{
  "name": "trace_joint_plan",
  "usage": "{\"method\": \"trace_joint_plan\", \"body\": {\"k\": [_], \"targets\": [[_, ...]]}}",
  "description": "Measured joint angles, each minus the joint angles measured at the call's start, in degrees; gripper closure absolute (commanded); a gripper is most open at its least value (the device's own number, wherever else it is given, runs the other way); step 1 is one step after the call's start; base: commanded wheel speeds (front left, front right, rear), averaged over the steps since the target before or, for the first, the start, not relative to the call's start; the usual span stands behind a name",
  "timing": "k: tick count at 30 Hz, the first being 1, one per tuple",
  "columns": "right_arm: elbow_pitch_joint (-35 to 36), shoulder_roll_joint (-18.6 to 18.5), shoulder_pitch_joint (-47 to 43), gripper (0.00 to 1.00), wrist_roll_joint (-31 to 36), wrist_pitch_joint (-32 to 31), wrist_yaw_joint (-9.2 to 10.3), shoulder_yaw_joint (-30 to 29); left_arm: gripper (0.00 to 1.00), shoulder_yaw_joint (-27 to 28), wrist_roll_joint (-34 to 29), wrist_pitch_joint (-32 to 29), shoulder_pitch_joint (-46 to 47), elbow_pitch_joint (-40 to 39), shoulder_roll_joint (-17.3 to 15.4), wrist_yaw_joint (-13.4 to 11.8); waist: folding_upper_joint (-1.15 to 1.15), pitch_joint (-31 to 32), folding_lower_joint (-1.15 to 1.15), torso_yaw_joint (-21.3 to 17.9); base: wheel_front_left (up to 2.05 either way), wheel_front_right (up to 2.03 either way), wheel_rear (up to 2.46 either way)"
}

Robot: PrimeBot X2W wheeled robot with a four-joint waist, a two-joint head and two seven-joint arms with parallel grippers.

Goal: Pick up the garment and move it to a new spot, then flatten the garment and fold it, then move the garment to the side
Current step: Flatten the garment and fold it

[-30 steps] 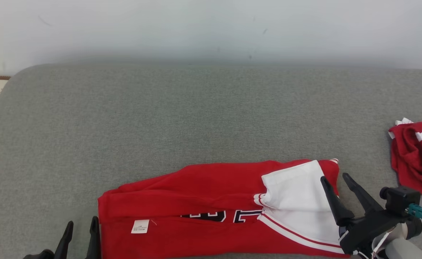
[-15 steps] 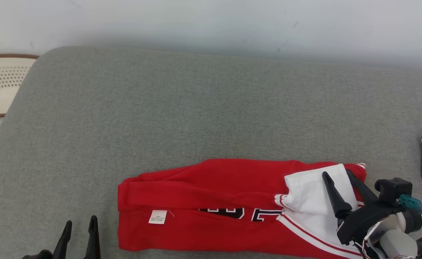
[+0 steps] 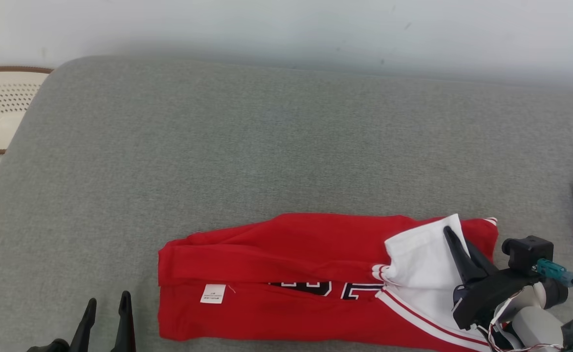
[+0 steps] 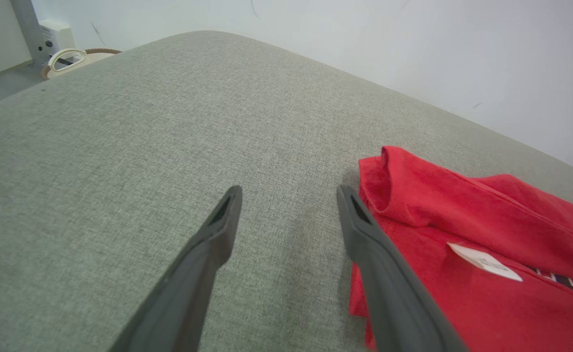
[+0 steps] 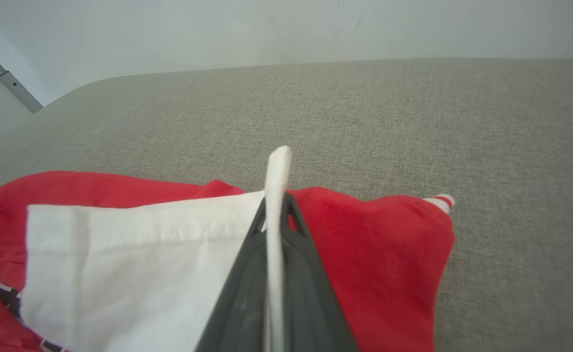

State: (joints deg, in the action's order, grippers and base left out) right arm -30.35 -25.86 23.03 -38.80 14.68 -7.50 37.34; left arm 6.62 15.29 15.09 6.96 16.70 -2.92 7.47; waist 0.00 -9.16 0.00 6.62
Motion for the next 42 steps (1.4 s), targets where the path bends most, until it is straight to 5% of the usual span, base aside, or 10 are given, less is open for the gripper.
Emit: {"method": "trace_joint_plan", "body": {"k": [12, 13, 14, 15, 19, 24, 30, 42], "targets": [[18.68, -10.93, -5.59, 0.98, -3.66, 0.29, 0.00, 10.57, 0.00, -0.74, 0.54, 0.00, 0.02, -0.08, 0.00, 0.01, 0.00, 0.71, 0.00, -4.69, 0.00, 0.00, 0.00], [19.54, -12.27, -6.31, 0.78, -4.22, 0.30, 0.00, 12.09, 0.00, -0.86, 0.55, 0.00, 0.00, -0.05, 0.02, 0.01, 0.00, 0.79, 0.00, -5.15, 0.00, 0.00, 0.00], [20.08, -13.37, -7.05, 0.21, -5.20, 0.29, 0.00, 13.49, 0.00, -0.86, 0.55, 0.00, 0.01, -0.05, 0.02, 0.01, 0.00, 0.88, 0.00, -5.60, 0.00, 0.00, 0.00], [20.38, -14.49, -7.56, 0.00, -6.04, 0.29, 0.00, 14.92, 0.00, -0.88, 0.55, 0.00, 0.00, -0.01, 0.01, 0.00, 0.00, 0.97, 0.00, -6.04, 0.00, 0.00, 0.00], [20.80, -18.27, -8.88, 0.00, -9.59, 0.29, 0.00, 16.90, 0.00, -1.04, 0.58, 0.00, 0.01, 0.07, -0.01, 0.01, 0.00, 1.25, 0.00, -7.52, 0.00, 0.00, 0.00], [21.81, -19.09, -9.71, 0.00, -11.59, 0.30, 0.00, 10.35, 0.00, -1.33, 0.56, 0.00, 0.07, 0.22, 0.02, 0.01, 0.00, 1.62, 0.00, -8.30, 0.00, 0.00, 0.00], [19.87, -14.79, -9.77, 0.00, -6.87, 0.31, 0.00, 4.37, 0.00, -2.40, 0.56, 0.00, 0.08, 0.66, 0.02, 0.01, 0.00, 2.05, 0.00, -7.33, 0.00, 0.00, 0.00], [13.77, -9.62, -3.57, 0.00, -4.99, 0.19, 0.00, 9.67, 0.00, -2.66, 0.60, 0.00, -0.68, 0.94, 0.00, 0.01, 0.00, 2.76, 0.00, -3.04, 0.00, 0.00, 0.00]]}}
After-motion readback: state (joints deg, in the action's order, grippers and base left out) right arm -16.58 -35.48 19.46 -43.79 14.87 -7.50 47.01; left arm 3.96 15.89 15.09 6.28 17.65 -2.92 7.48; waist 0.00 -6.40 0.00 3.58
